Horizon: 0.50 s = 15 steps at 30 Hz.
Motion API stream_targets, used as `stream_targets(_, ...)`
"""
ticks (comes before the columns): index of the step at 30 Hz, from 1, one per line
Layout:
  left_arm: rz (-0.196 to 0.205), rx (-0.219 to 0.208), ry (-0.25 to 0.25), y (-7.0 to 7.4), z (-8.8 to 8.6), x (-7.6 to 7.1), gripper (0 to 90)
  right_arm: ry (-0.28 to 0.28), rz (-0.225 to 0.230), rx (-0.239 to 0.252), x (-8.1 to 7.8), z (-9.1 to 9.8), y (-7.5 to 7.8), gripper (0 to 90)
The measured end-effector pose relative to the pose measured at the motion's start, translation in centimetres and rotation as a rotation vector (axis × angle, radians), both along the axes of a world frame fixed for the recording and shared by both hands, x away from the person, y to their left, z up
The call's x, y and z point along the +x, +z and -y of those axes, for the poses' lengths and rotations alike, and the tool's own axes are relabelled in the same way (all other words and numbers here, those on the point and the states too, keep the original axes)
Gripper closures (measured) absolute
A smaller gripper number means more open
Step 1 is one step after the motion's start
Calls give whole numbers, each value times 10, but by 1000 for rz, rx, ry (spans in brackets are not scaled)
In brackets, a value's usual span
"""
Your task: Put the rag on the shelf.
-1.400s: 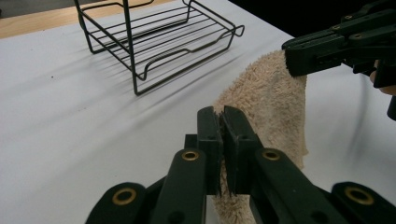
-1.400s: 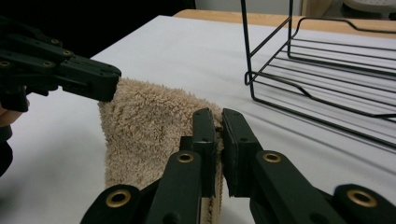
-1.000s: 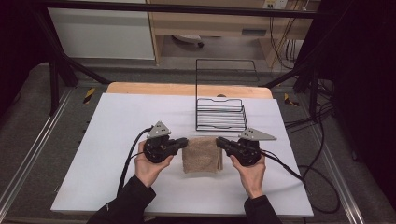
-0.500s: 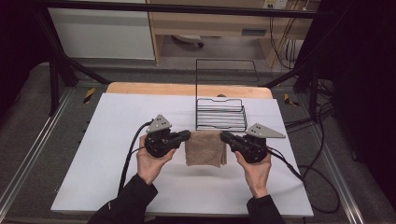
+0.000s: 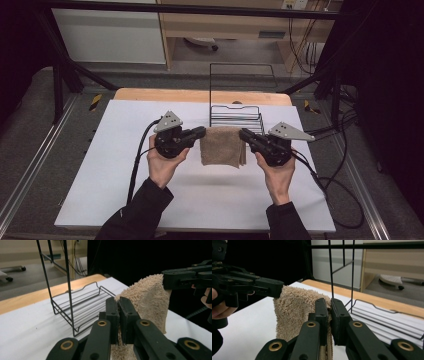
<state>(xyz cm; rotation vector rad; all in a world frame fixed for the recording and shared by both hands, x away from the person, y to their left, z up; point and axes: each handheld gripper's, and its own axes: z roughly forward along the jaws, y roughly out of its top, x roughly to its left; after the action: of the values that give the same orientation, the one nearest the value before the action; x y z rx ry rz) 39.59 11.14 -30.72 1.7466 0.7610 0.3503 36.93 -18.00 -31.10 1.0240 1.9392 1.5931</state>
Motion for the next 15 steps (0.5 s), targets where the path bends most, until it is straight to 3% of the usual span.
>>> stream_targets(9, 50, -34, 23, 19, 6, 7, 861, -20, 63, 1, 5, 2, 26, 848)
stream_targets(15, 86, -64, 37, 25, 10, 11, 861, -32, 92, 11, 8, 6, 33, 847)
